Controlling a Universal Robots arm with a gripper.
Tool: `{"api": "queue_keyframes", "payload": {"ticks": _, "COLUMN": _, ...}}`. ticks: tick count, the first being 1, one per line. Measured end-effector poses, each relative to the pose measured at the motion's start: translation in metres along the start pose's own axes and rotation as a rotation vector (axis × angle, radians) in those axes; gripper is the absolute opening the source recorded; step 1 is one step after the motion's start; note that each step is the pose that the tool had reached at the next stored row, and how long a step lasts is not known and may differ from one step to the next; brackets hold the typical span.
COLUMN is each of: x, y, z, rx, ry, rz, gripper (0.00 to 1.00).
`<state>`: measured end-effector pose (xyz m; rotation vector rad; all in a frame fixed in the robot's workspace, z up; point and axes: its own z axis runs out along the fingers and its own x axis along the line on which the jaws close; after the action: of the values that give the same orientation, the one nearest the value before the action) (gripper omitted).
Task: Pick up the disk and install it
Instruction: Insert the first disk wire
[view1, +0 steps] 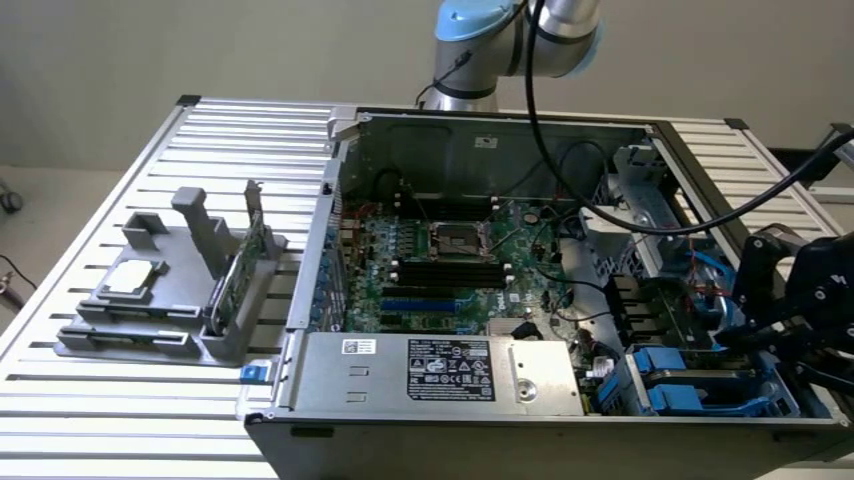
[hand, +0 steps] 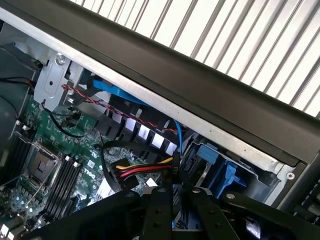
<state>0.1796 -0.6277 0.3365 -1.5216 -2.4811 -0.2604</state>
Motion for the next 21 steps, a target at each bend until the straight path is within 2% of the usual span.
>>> {"api": "queue_keyframes", "payload": {"ticks": 6, "x": -0.0001, "y": -0.0001, "z": -0.0002, "rx": -0.0003, "ry": -0.0115, "rz": 0.021, "gripper": 0.17}}
{"api": "queue_keyframes", "payload": {"ticks": 10, "x": -0.0003, "y": -0.0002, "z": -0.0002, "rx": -0.0012, "ry": -0.0162, "rz": 0.032, "gripper": 0.17}}
{"api": "queue_keyframes", "payload": {"ticks": 15, "x": -0.0007, "y": -0.0005, "z": -0.0005, "rx": -0.0001, "ry": -0.0178, "rz": 0.042, "gripper": 0.17}}
{"api": "queue_keyframes", "payload": {"ticks": 21, "x": -0.0017, "y": -0.0011, "z": -0.0018, "rx": 0.0040, "ry": -0.0157, "rz": 0.051, "gripper": 0.17}}
